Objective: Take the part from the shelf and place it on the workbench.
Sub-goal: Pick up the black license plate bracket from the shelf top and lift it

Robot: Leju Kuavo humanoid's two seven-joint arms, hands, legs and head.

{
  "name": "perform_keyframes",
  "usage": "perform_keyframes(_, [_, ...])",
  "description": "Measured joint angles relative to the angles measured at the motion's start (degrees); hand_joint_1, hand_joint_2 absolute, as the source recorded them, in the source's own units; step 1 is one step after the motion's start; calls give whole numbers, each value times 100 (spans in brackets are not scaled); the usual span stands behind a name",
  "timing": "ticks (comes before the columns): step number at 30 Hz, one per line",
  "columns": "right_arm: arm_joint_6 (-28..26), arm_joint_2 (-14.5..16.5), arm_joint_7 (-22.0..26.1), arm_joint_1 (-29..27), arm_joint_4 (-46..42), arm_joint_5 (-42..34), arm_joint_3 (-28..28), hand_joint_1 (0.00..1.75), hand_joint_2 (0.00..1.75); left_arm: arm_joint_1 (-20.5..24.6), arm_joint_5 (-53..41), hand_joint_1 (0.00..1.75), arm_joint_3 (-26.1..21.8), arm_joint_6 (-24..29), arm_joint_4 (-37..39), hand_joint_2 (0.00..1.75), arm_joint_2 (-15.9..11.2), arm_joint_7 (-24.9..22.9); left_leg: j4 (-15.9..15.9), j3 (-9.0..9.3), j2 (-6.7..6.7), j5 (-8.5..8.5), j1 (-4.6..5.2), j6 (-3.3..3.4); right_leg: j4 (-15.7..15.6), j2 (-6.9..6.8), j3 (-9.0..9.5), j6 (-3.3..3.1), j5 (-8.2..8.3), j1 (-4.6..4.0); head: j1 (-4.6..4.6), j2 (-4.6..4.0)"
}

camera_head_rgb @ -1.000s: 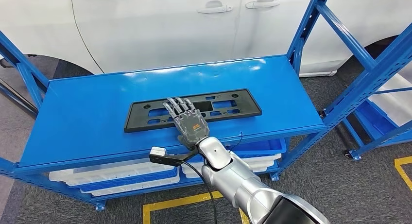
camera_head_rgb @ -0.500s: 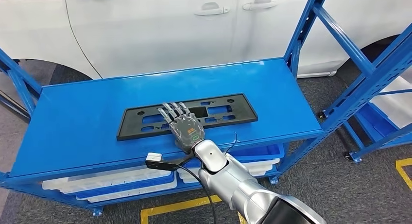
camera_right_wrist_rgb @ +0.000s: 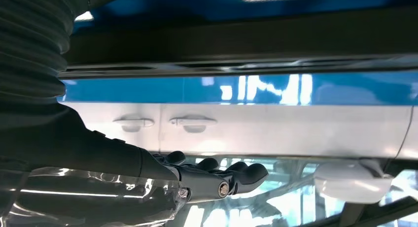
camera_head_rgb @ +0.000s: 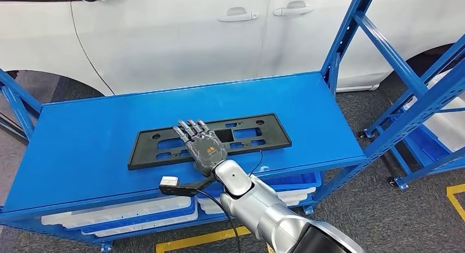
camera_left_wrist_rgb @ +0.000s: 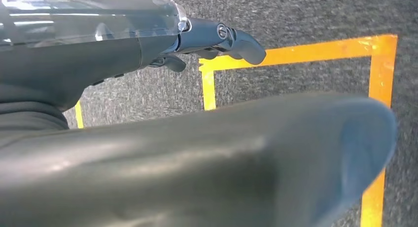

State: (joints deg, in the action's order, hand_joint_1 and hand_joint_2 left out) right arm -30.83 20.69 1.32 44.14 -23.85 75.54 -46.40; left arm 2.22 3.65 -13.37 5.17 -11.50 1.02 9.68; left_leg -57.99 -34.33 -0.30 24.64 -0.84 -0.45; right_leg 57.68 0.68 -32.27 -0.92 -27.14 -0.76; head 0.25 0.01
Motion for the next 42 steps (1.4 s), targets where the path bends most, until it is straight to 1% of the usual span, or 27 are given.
perform_keyframes(2, [130,2,-43,27,-9,-132,-65,146,175,-6,0,0,-2,9,0,0,1,7,37,29,6,2,-26,52,173,-7,-67,65,-128,7,8,1])
perform_keyframes(3, [205,2,-80,45,-12,-201,-107,174,175,-6,-1,0,-4,13,0,0,2,11,52,44,11,4,-39,76,427,-10,-187,100,-266,17,14,1])
perform_keyframes(5, [344,-3,-155,64,-8,-336,-195,175,175,-1,-3,0,-8,18,0,0,1,26,54,52,15,21,-38,111,1220,-16,-599,146,-592,54,27,0])
perform_keyframes(6, [389,-6,-191,64,-3,-395,-237,175,175,0,-5,0,-9,17,0,0,1,34,52,58,13,30,-37,117,1555,-17,-799,160,-673,75,27,-1])
perform_keyframes(7, [414,-8,-230,63,4,-447,-277,175,175,-1,-5,0,-10,15,0,0,1,42,50,68,11,41,-38,119,1715,-19,-918,169,-651,92,28,-1])
perform_keyframes(8, [419,-8,-268,67,13,-486,-312,175,175,-4,-7,0,-10,13,0,0,1,49,47,87,7,55,-38,113,1623,-23,-916,167,-508,105,28,-1])
perform_keyframes(10, [404,-9,-346,96,38,-526,-369,175,175,-8,-13,0,-11,5,0,0,1,62,45,143,-3,94,-38,89,882,-33,-623,136,-40,113,29,-1])
perform_keyframes(11, [395,-9,-370,119,55,-534,-390,175,175,-8,-16,0,-12,1,0,0,1,69,41,164,-7,115,-30,67,492,-37,-453,113,129,101,27,-1])
perform_keyframes(12, [387,-9,-387,143,72,-537,-408,175,175,-4,-19,0,-13,-2,0,0,-2,79,38,169,-9,129,-22,41,225,-38,-340,92,213,89,25,-1])
perform_keyframes(14, [377,-10,-411,174,107,-540,-439,175,175,1,-21,0,-14,-4,0,0,-6,103,42,164,-6,145,-12,-24,66,-28,-275,59,200,56,18,-1])
perform_keyframes(17, [371,-7,-455,193,150,-534,-460,175,175,6,-21,0,-27,-9,0,0,-15,127,-38,150,4,234,-34,-123,-11,-24,-229,-26,212,74,13,0])
perform_keyframes(19, [371,-5,-473,208,169,-519,-477,175,175,6,-20,0,-48,-11,0,0,-22,133,-531,-66,8,519,-43,-160,-53,-36,-184,-80,218,89,1,-1])
perform_keyframes(21, [373,-6,-480,209,190,-496,-509,175,175,1,-17,0,-73,-12,0,0,-30,136,-1290,-446,8,824,-43,-184,-52,-41,-171,-110,203,73,-3,-1])
perform_keyframes(22, [374,-6,-487,207,200,-486,-529,175,175,-3,-15,0,-85,-12,0,0,-34,138,-1522,-582,8,856,-43,-190,-50,-39,-164,-117,194,63,-3,-1])
perform_keyframes(23, [374,-6,-493,205,208,-475,-550,175,175,-7,-13,0,-95,-13,0,0,-39,139,-1544,-620,8,774,-43,-189,-46,-35,-150,-120,184,57,-3,-1])
perform_keyframes(24, [374,-4,-504,206,213,-465,-569,175,175,-9,-11,0,-101,-16,0,0,-43,143,-1333,-542,8,589,-43,-181,-42,-30,-128,-117,168,54,-3,-1])
perform_keyframes(25, [374,-2,-516,209,215,-456,-583,175,175,-10,-9,0,-104,-21,0,0,-48,149,-949,-373,9,350,-43,-167,-36,-26,-98,-107,146,52,-3,-1])
perform_keyframes(27, [373,2,-544,220,217,-442,-601,175,175,-6,-9,0,-108,-32,0,0,-53,169,-251,-47,4,66,-28,-121,-12,-21,-70,-70,104,31,-3,-1])
perform_keyframes(28, [367,2,-558,228,218,-439,-607,175,175,-2,-9,0,-109,-37,0,0,-54,185,-70,32,1,28,-16,-93,1,-19,-77,-46,94,20,1,-1])
perform_keyframes(32, [311,1,-578,270,222,-462,-619,175,175,-2,-27,0,-114,-109,0,0,-54,326,27,61,4,35,-25,28,83,-17,-122,56,29,17,11,-1])
perform_keyframes(34, [265,-4,-563,295,235,-489,-619,175,175,-2,-57,0,-114,-184,0,0,-55,502,54,73,14,18,-41,84,532,-23,-322,124,-241,40,33,-1])
perform_keyframes(36, [220,-13,-534,302,262,-502,-619,175,175,2,-74,0,-114,-241,0,0,-58,676,53,67,16,20,-37,110,1335,-28,-716,176,-586,74,48,-1])
perform_keyframes(37, [200,-18,-514,300,278,-503,-619,175,175,0,-76,0,-114,-271,0,0,-58,736,51,67,16,22,-36,113,1632,-29,-872,190,-660,89,47,-1])
perform_keyframes(38, [185,-22,-497,299,293,-503,-619,175,175,-3,-76,0,-114,-300,0,0,-57,776,47,68,14,24,-36,113,1723,-30,-933,197,-624,101,49,-1])
perform_keyframes(39, [169,-25,-481,303,305,-503,-619,175,175,-6,-76,0,-114,-330,0,0,-56,810,43,72,10,28,-36,111,1577,-32,-880,193,-482,109,49,-1])
perform_keyframes(41, [126,-26,-450,329,315,-509,-615,175,175,-8,-76,0,-114,-403,0,0,-52,868,36,85,2,42,-33,90,775,-35,-520,151,-64,108,49,-1])
perform_keyframes(42, [89,-26,-429,348,315,-517,-610,175,175,-7,-74,0,-115,-443,0,0,-50,898,28,86,-2,50,-23,70,399,-37,-350,122,77,97,46,0])
